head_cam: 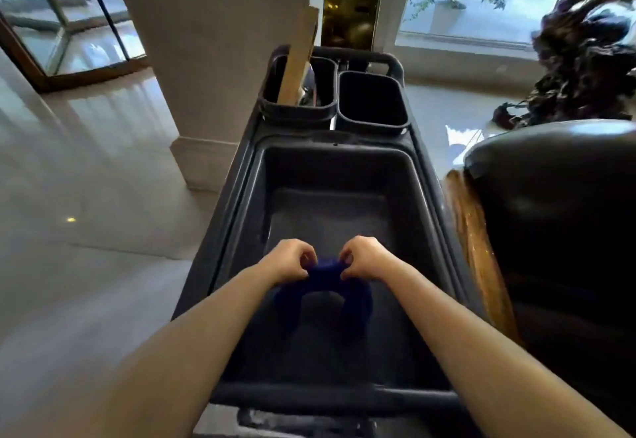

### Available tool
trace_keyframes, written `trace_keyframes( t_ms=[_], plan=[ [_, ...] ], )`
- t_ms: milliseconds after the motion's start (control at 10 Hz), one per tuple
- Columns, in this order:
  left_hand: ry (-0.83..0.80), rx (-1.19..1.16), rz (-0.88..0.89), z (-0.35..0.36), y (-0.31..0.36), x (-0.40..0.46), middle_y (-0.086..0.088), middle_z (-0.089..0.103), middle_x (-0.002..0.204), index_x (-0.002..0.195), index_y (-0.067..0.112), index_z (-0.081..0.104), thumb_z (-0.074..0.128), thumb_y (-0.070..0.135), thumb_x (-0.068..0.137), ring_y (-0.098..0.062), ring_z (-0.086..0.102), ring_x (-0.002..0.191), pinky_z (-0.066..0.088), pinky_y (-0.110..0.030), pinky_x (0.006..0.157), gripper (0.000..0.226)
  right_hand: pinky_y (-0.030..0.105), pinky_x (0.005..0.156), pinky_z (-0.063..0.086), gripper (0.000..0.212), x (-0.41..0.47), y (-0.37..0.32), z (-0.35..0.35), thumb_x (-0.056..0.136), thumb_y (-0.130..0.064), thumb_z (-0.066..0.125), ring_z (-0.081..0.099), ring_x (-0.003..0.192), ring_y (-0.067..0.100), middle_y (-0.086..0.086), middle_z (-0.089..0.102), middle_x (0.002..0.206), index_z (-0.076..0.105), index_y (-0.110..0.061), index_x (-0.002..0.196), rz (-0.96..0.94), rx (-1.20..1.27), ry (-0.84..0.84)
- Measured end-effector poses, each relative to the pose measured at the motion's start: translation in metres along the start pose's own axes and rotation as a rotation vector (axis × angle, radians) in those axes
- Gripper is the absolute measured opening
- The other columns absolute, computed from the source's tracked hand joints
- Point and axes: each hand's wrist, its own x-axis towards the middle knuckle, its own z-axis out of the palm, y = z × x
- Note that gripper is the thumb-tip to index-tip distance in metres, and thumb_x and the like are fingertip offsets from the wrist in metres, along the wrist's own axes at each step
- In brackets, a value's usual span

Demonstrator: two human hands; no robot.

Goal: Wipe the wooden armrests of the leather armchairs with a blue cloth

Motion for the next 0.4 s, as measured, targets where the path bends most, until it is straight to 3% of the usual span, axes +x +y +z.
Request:
trace_keyframes(
  t_ms=[200,400],
  plan=[
    [-0.106,0.007,-0.035,0.033,-0.027,0.016,-0.006,0.068,0.100,0.094,0.014,0.068,0.064,0.003,0.074,-0.012,0.058,0.084,0.046,-0.022,0.075,0.023,0.029,0.070,0.050,0.029,0.012,0.016,0.049,0.072,-0.017,0.075,0.064,0.091,0.025,0.012,0.068,0.104,0.067,-0.012,0.099,0.135,0.086,-0.075],
    [-0.128,-0.091,-0.071,0.023,-0.025,0.020,-0.007,0.067,0.094,0.097,0.009,0.065,0.073,0.006,0.071,-0.015,0.061,0.082,0.051,-0.024,0.071,0.027,0.029,0.056,0.057,0.024,0.014,0.022,0.041,0.072,-0.012,0.074,0.061,0.054,0.020,0.011,0.068,0.088,0.067,-0.013,0.095,0.176,0.155,-0.080]
  ],
)
